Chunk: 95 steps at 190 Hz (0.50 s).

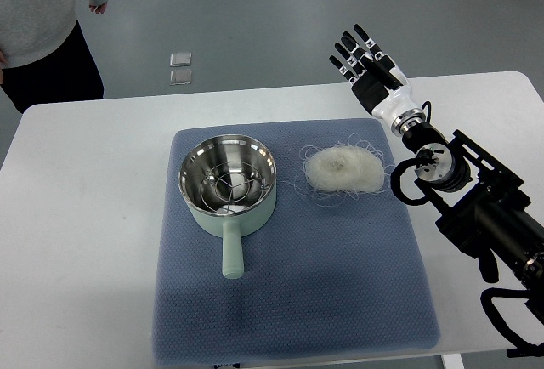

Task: Put vermicelli into pot with right hand

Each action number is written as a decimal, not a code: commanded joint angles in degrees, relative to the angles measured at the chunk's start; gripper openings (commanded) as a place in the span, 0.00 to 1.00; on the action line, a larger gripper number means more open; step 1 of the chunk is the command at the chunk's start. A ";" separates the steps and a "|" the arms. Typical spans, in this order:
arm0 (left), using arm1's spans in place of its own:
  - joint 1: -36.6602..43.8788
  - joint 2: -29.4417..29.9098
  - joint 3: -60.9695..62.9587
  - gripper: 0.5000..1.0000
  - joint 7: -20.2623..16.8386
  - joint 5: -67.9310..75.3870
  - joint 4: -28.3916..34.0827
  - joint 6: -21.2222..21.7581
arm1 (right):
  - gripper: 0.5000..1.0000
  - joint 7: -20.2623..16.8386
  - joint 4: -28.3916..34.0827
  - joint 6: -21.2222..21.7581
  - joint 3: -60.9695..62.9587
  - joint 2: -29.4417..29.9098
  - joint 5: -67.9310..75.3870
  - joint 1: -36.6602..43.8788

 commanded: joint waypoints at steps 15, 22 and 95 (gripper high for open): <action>0.00 0.00 0.00 1.00 0.09 0.00 0.00 0.06 | 0.86 0.00 0.00 -0.02 0.00 0.00 0.00 0.07; 0.00 0.00 0.18 1.00 0.09 0.00 0.09 0.06 | 0.86 0.00 0.00 -0.02 0.00 0.00 0.00 0.15; 0.00 0.00 0.18 1.00 0.97 0.08 0.00 -0.02 | 0.86 -0.09 0.00 0.07 -2.37 -0.35 -0.26 0.95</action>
